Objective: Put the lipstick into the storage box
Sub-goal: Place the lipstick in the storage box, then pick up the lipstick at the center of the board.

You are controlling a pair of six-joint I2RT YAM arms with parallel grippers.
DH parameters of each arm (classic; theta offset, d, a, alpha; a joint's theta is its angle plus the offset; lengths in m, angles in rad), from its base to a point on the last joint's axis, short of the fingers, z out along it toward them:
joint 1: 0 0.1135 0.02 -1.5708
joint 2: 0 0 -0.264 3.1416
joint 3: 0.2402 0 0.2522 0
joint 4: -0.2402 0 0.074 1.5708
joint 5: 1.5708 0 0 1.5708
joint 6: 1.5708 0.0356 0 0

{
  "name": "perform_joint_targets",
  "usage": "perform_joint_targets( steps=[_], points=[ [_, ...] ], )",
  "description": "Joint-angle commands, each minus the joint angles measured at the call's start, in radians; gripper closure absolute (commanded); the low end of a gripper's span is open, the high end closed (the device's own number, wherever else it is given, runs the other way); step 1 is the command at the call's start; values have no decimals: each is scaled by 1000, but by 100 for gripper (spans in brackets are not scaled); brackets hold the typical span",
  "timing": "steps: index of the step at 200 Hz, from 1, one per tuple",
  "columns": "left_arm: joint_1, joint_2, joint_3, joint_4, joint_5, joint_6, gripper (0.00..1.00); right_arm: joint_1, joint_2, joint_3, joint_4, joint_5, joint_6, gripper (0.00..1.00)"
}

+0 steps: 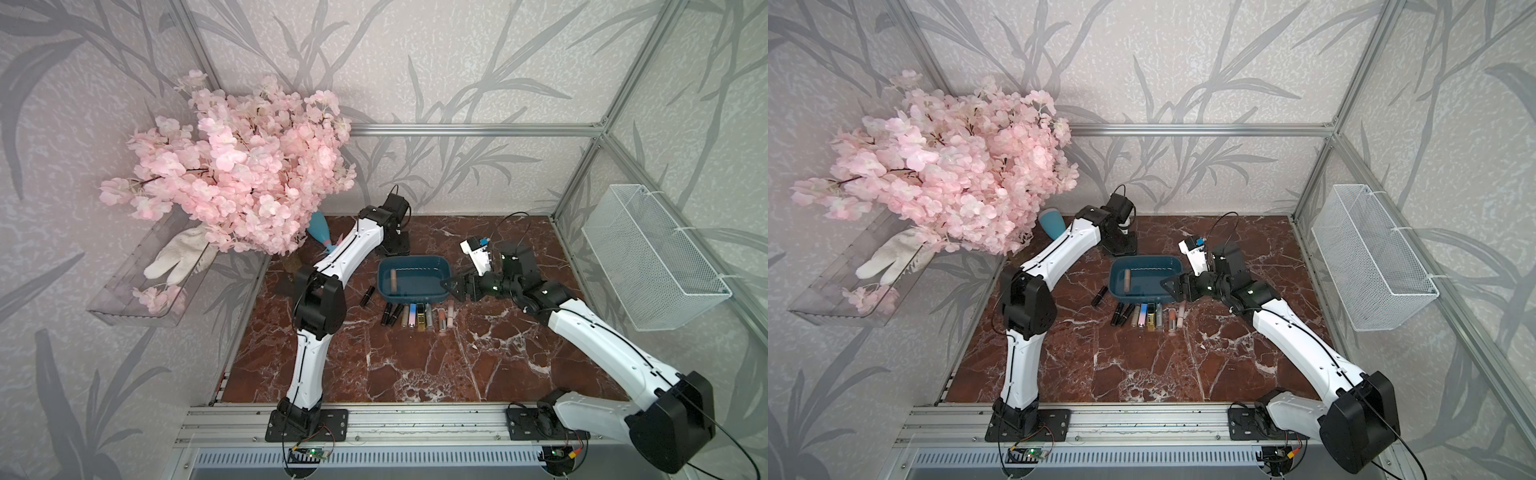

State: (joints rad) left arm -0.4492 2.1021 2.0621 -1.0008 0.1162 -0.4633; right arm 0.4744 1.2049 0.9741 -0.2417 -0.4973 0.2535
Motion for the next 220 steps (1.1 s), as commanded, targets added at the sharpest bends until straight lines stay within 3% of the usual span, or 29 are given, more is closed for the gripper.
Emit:
perform_joint_targets(
  steps=[1,87,153,184,220],
  points=[
    [0,-129,-51,11,43,32,49,6,-35,-16,49,2,46,18],
    [1,-570,-486,145,144,175,49,48,-51,-20,116,17,114,19],
    [2,-935,-860,186,64,338,44,119,-14,-13,160,26,141,19],
    [4,-1012,-967,137,-22,357,41,152,9,-5,173,29,145,19],
    [10,-992,-1034,98,-114,312,41,182,19,-7,174,36,143,19]
  ],
)
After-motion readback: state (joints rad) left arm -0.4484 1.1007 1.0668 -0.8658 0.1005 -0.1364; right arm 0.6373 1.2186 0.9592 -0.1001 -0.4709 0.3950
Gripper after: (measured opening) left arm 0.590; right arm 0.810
